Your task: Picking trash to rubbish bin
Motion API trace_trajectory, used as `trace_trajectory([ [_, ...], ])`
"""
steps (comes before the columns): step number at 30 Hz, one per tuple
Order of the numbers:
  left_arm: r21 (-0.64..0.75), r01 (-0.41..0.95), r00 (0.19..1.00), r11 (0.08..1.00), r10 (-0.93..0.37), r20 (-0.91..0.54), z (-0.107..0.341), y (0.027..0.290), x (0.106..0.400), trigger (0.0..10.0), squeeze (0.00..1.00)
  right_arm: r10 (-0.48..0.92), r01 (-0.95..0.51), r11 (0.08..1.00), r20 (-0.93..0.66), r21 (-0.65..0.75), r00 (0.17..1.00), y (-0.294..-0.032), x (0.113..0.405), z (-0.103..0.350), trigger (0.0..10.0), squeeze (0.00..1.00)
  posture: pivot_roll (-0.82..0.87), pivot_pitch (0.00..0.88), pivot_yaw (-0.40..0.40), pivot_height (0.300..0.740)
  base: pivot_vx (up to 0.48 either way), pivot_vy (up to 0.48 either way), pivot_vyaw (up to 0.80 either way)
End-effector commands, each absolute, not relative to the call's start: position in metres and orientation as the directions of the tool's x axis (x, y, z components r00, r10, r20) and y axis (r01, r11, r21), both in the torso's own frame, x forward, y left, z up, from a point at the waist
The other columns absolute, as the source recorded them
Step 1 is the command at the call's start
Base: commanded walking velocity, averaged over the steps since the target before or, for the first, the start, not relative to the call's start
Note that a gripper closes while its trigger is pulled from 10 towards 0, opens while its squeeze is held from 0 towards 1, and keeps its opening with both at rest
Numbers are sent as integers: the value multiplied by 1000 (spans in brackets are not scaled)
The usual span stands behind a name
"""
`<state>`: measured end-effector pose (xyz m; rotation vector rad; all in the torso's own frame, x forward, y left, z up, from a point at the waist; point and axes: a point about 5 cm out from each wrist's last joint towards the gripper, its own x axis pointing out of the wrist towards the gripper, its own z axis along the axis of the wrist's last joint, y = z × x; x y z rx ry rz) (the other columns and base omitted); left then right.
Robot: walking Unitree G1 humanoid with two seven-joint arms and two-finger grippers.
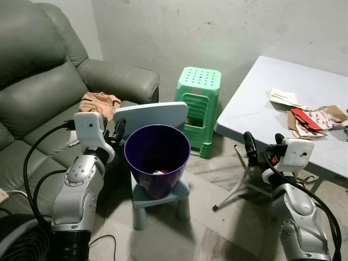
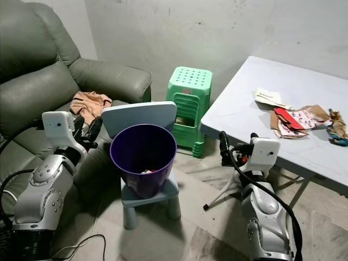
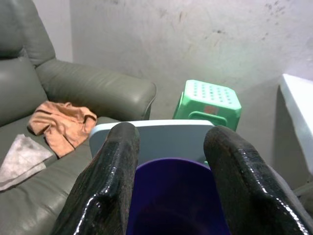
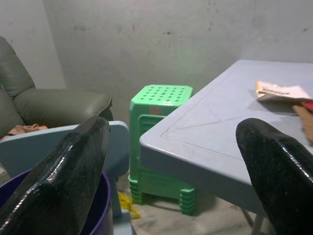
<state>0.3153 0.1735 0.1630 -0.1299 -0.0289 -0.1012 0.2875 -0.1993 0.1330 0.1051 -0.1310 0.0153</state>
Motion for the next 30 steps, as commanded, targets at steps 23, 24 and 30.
trace_trajectory([
  [23,-129,121,992,984,-118,35,163,166,320,10000,0,-5,-5,996,114,90,993,-202,288,134,10000,0,64,51,-8,740,303,0,-139],
  [24,-128,122,992,984,-119,34,163,166,321,10000,0,-4,-6,996,115,89,993,-202,288,134,10000,0,64,51,-8,740,0,0,-688],
  [30,-128,123,992,984,-120,34,162,164,320,10000,0,2,-12,996,110,88,994,-201,290,135,10000,0,65,45,-15,740,0,0,-676],
])
